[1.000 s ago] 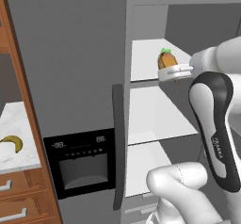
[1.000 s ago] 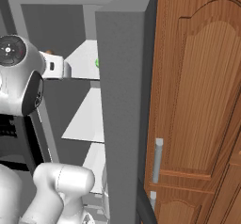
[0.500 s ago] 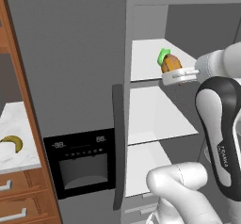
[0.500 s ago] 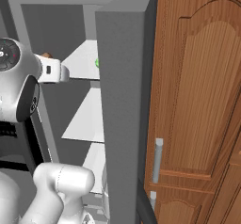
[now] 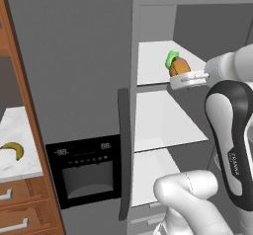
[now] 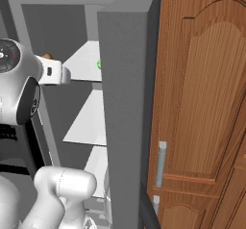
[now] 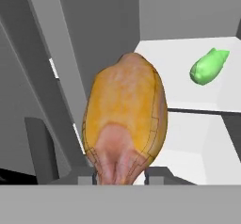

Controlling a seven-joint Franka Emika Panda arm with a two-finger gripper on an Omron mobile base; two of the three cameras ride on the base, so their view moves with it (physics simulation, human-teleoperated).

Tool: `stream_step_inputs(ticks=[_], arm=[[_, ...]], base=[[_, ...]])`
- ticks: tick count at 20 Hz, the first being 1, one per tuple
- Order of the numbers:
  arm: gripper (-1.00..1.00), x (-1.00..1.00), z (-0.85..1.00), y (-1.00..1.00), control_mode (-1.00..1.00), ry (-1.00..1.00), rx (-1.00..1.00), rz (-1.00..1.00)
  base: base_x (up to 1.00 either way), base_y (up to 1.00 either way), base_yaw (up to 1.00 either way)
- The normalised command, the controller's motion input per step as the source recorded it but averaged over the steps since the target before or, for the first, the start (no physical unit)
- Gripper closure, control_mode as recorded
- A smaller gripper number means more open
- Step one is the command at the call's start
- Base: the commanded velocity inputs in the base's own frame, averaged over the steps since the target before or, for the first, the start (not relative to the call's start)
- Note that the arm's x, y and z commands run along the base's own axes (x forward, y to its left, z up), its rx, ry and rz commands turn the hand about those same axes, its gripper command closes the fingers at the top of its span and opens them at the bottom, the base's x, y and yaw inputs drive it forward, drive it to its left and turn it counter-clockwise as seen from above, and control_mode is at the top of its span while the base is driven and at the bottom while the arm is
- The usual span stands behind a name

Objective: Open the fridge, remove the banana, corn, and chicken drumstick, and place them on any counter.

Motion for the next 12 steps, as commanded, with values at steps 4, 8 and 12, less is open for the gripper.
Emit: stream_step_inputs(ticks=[4, 8, 12], arm=[[1.00, 0.00, 0.00, 0.06, 1.00, 0.00, 0.00, 0.00], [1.00, 0.00, 0.00, 0.00, 1.00, 0.00, 0.00, 0.00], [1.00, 0.00, 0.00, 0.00, 1.00, 0.00, 0.00, 0.00]], base=[[-0.04, 0.06, 0.00], [-0.46, 0.40, 0.00], [-0.46, 0.59, 0.00]])
